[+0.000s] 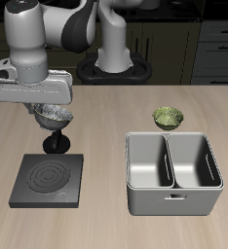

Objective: Place the black bowl on the flat stove and turn on the flat stove

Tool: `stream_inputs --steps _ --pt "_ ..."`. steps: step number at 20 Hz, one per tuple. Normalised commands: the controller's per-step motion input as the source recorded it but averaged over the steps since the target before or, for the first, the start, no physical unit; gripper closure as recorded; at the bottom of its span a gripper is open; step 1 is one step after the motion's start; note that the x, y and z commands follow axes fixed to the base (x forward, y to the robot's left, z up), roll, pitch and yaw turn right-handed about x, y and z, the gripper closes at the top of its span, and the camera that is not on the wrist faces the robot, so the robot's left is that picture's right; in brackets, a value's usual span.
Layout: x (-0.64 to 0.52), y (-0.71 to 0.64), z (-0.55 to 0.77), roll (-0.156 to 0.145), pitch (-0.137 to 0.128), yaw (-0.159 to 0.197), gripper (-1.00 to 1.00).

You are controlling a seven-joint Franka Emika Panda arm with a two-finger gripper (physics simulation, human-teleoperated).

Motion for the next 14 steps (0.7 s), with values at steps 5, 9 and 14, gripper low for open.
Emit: stream_inputs --steps 5,9,14 --pt "0.24 -0.08 -0.05 0.006 -0.006 0.007 1.0" --pt "0.27 -0.06 -0.03 0.021 -0.01 0.007 1.0" --pt "0.13 -0.06 -0.01 -0.028 -0.01 -0.017 1.0"
